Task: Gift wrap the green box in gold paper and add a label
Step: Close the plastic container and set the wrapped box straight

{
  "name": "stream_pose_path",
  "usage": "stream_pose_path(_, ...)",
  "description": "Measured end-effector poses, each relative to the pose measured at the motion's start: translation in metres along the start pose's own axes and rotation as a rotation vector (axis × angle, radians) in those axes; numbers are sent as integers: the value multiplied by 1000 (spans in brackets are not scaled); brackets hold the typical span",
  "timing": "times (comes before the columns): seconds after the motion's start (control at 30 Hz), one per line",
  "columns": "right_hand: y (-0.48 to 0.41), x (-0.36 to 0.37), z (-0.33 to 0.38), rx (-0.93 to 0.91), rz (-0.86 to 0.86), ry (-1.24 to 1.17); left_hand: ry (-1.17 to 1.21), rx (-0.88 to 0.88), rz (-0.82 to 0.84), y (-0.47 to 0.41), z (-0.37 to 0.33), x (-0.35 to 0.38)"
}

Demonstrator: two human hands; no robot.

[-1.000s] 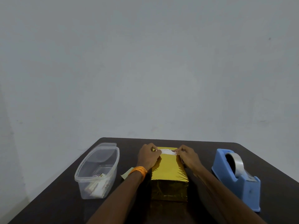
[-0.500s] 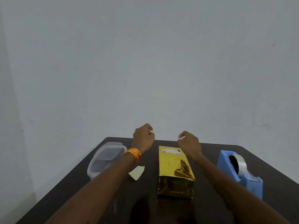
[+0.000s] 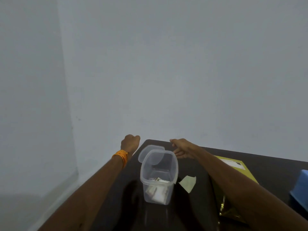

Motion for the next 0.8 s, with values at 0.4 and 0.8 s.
stream_pose_path(0.4, -63, 25, 5, 127, 139, -65, -286, -115, 187, -42, 78, 49)
stream_pose_path(0.8, -42, 22, 19, 155, 201, -504, -91, -122, 178, -41, 51, 57)
Point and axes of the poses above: each hand's wrist, its own y-axis away from the middle knuckle, its own x-axis out of the palm, z = x × y, the point moved 1 cm from there along -y, towards the middle knuckle, and after that the axes turned 15 degrees about x, right-handed, at the moved point
